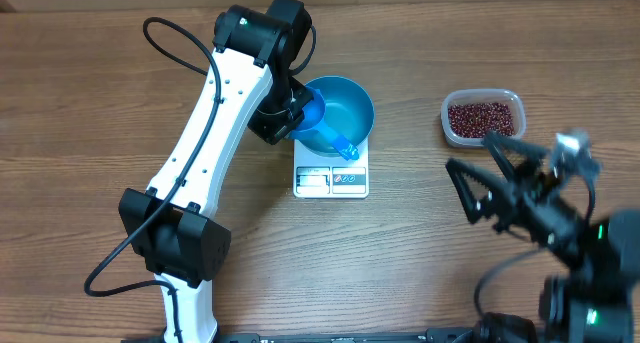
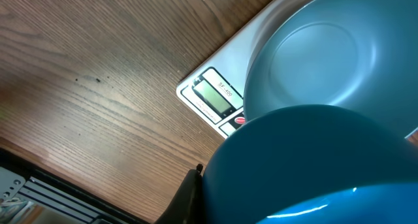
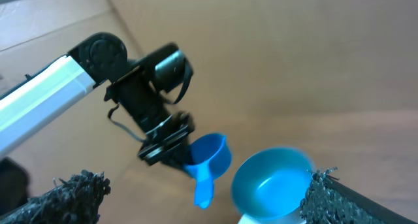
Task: Scoop item into bowl and weigh 150g on scale
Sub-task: 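Raise the right gripper and move it toward the scoop above the bowl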
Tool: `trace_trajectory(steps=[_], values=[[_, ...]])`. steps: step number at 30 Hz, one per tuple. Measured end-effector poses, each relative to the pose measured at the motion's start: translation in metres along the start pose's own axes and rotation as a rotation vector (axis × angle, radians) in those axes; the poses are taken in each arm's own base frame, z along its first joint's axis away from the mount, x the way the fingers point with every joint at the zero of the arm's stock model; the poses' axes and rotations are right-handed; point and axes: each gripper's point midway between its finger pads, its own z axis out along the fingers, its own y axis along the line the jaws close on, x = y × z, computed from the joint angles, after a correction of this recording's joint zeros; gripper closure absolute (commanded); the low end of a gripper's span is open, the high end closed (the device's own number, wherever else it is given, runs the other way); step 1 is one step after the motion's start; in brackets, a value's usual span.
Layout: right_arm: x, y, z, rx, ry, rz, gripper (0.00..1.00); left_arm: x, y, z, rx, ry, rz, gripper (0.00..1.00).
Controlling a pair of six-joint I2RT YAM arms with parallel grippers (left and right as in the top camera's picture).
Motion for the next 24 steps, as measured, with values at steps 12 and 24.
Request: trace_trajectory(steps=[12, 24], values=[[0.030, -0.037, 0.048, -0.227, 0.306, 0.471, 0.00, 0.001, -0.011, 0.000, 0.049, 0.012, -0.003, 0.96], [0.063, -0.041, 0.073, -0.220, 0.454, 0.782, 0.00, 0.008, -0.016, -0.001, 0.069, 0.057, -0.126, 0.96]])
